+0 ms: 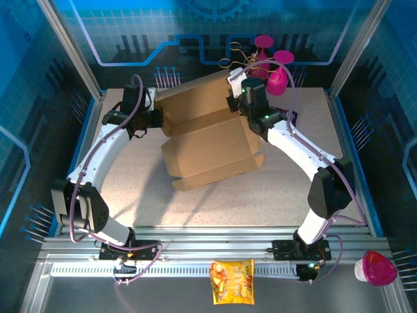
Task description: Fold the paper box
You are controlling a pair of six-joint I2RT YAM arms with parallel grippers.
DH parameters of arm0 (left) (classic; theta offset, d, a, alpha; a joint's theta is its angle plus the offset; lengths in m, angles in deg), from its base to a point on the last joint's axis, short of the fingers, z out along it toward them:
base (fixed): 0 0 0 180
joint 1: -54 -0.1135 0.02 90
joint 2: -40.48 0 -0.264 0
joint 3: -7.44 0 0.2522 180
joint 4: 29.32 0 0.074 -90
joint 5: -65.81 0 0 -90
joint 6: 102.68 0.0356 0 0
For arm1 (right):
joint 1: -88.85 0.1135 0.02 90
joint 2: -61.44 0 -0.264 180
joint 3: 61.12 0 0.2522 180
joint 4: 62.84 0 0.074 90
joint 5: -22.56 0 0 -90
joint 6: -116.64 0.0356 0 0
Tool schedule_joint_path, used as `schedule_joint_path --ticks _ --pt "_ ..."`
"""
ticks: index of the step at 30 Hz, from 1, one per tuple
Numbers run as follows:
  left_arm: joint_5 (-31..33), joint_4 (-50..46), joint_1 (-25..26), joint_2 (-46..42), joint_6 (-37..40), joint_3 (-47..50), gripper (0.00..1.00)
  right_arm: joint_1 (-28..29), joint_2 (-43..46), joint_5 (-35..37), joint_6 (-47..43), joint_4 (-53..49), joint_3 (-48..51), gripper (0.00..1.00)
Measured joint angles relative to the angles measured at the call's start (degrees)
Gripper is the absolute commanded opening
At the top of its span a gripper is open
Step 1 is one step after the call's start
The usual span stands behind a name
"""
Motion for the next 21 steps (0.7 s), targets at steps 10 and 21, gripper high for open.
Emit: schedule_joint_path --ticks 10,21 --pt "1.9 -2.1 1.9 1.2 -1.7 -2.4 0.00 4.5 -3.9 18.3 4.5 -9.9 -7.7 0.00" --pt "2.5 -7.5 2.0 2.8 -2.8 -6.5 0.00 -1.2 -3.0 0.5 6.2 -12.0 -7.8 0.16"
